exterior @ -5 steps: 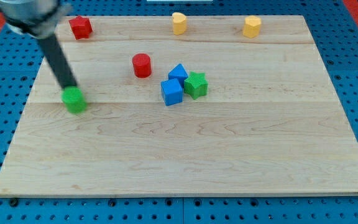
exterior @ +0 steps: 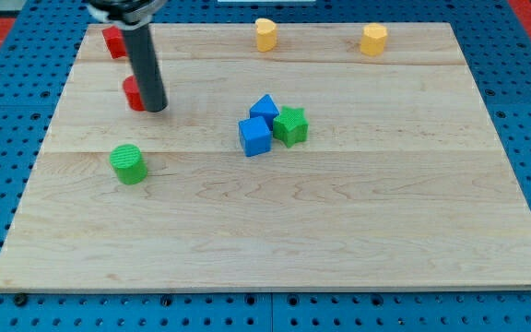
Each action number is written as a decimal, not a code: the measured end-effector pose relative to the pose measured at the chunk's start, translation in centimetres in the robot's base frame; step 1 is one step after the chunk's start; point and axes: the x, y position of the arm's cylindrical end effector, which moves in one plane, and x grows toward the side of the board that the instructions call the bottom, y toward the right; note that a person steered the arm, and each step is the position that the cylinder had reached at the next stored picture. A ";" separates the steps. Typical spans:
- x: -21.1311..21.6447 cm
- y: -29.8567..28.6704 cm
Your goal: Move the red circle below the red star
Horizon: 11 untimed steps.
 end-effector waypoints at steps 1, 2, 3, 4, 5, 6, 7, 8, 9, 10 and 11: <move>-4.4 3.5; -4.0 -1.3; 2.5 -4.0; 2.8 -4.9; -0.2 -0.6; -1.5 6.9; -0.5 11.4; -1.3 12.4; -1.3 12.4; -1.3 12.4; -1.3 12.4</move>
